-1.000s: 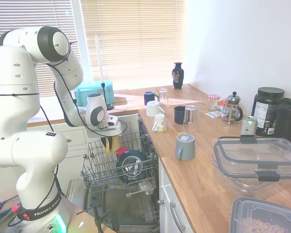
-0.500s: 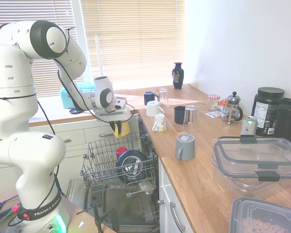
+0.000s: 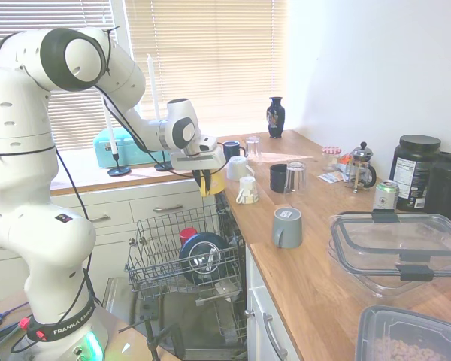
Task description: Transfer the yellow mug from the dishwasher to the counter
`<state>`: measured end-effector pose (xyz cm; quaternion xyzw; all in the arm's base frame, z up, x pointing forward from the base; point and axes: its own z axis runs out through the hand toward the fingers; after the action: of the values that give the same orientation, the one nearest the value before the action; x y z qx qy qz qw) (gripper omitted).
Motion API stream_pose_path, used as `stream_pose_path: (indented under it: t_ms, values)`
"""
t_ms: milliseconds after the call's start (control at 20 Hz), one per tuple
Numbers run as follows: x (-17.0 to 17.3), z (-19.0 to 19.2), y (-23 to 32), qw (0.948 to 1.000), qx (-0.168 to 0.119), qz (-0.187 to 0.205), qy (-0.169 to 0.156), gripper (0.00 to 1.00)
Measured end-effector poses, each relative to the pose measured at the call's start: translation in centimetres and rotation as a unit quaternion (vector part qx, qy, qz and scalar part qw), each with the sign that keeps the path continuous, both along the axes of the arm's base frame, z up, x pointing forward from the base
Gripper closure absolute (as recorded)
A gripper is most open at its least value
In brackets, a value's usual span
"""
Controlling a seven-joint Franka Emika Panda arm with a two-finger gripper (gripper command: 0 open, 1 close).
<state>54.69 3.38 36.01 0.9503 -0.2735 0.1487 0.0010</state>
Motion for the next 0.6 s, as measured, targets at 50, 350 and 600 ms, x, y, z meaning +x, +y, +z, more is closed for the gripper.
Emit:
stream_pose_path:
  t_ms: [50,350,600]
  values:
    - [0.2,0.3,-0.4,1.0,-0.001,-0.004,0.001,1.0]
    - [2.5,0.6,-3.0,0.9994,-0.006,-0.032,0.014,1.0]
    - [4.9,0.3,-4.8,0.9986,-0.011,-0.048,0.021,1.0]
